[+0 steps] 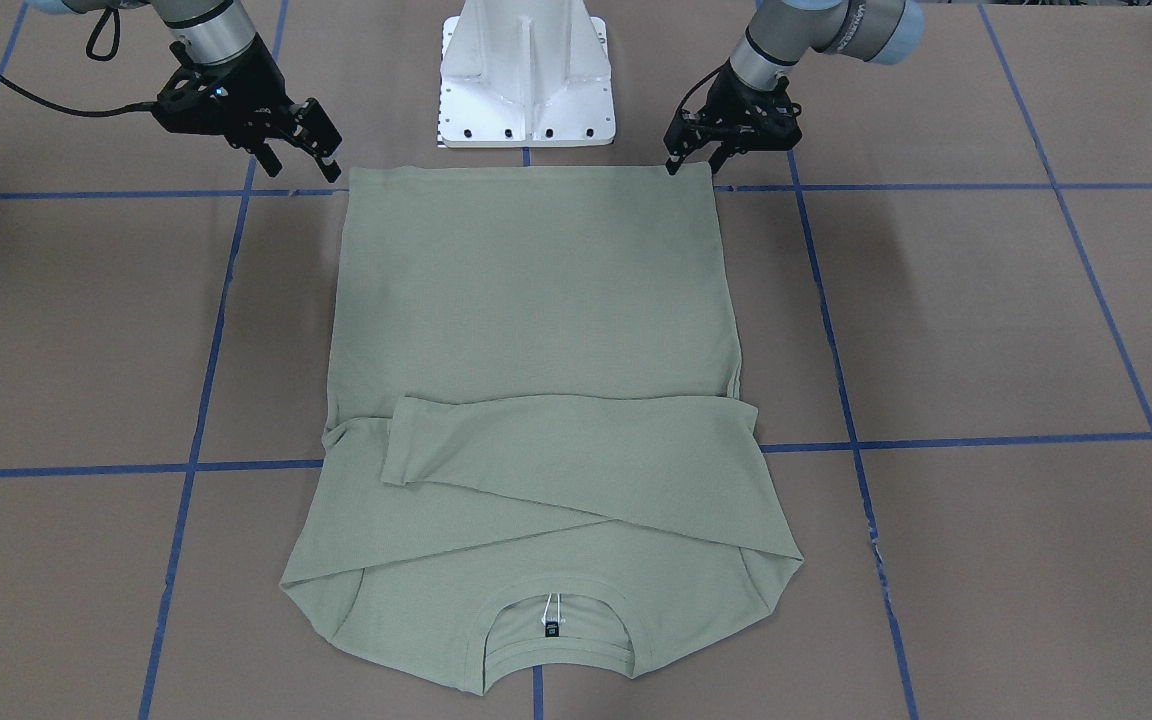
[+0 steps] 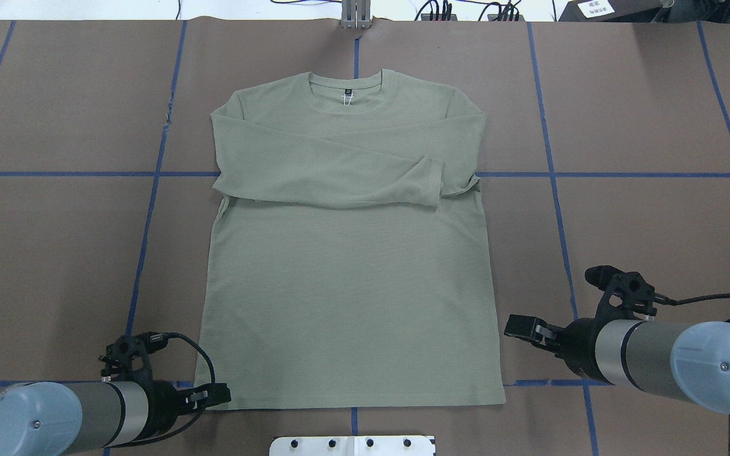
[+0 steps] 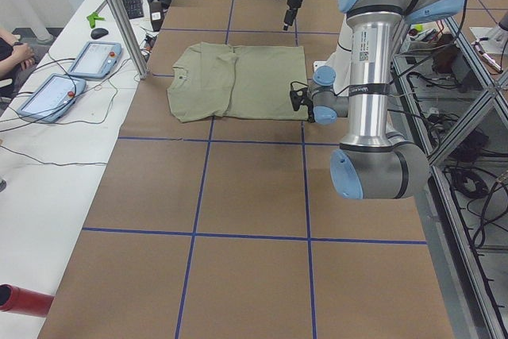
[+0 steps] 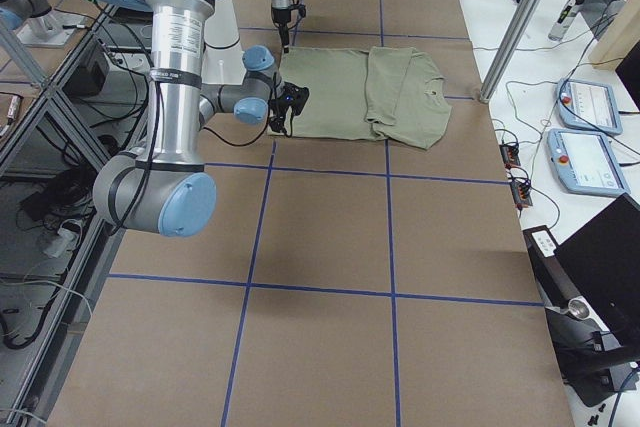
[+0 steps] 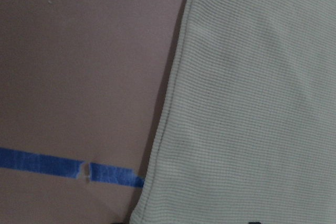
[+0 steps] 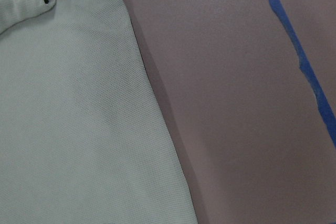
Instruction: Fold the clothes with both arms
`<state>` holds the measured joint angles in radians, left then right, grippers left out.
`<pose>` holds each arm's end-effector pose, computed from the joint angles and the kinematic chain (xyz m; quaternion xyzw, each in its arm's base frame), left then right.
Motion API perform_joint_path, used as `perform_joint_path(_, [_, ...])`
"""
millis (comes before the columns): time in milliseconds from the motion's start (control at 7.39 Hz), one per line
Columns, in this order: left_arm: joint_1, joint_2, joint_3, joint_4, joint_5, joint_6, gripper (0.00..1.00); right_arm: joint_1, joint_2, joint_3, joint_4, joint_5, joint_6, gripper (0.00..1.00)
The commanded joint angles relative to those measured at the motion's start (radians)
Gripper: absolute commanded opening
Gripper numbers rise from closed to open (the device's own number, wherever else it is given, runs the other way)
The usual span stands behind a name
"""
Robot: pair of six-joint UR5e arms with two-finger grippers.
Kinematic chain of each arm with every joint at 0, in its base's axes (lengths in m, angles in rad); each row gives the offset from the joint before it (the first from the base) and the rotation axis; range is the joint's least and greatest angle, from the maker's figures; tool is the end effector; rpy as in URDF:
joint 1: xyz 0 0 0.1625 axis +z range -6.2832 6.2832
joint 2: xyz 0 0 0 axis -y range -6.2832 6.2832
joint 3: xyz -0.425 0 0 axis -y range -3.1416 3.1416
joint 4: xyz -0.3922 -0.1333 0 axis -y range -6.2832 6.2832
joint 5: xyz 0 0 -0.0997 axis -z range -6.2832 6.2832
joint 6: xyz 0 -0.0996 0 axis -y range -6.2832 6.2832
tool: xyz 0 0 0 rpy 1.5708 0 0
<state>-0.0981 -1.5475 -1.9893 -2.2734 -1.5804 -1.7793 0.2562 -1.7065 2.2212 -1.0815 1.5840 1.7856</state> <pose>0.4708 -0.1793 0.3930 -0.0329 0.5207 -0.1278 0.8435 -0.3742 -0.2345 0.3599 0.0042 -0.4812 0.2015 0.8531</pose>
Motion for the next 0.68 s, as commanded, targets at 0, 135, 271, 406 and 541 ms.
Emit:
perform_joint_path(0, [0.002, -0.002, 0.000, 0.000, -0.001, -0.008, 0.00, 0.000, -0.001, -0.002, 0.000, -0.001, 0.000, 1.00])
perform_joint_path(135, [0.002, -0.003, -0.002, 0.000, 0.000, -0.008, 0.00, 0.000, -0.001, -0.005, 0.000, -0.001, 0.000, 1.00])
perform_joint_path(271, [0.002, -0.003, -0.011, 0.000, 0.000, -0.008, 0.00, 0.000, -0.001, -0.006, 0.000, -0.001, 0.000, 1.00])
perform_joint_path(406, [0.000, -0.005, -0.026, 0.000, -0.001, -0.006, 0.00, 0.000, -0.001, -0.006, 0.000, -0.001, 0.000, 1.00])
perform_joint_path(541, [0.000, -0.003, -0.032, 0.000, -0.003, -0.006, 0.00, 0.000, -0.001, -0.006, 0.000, -0.001, 0.000, 1.00])
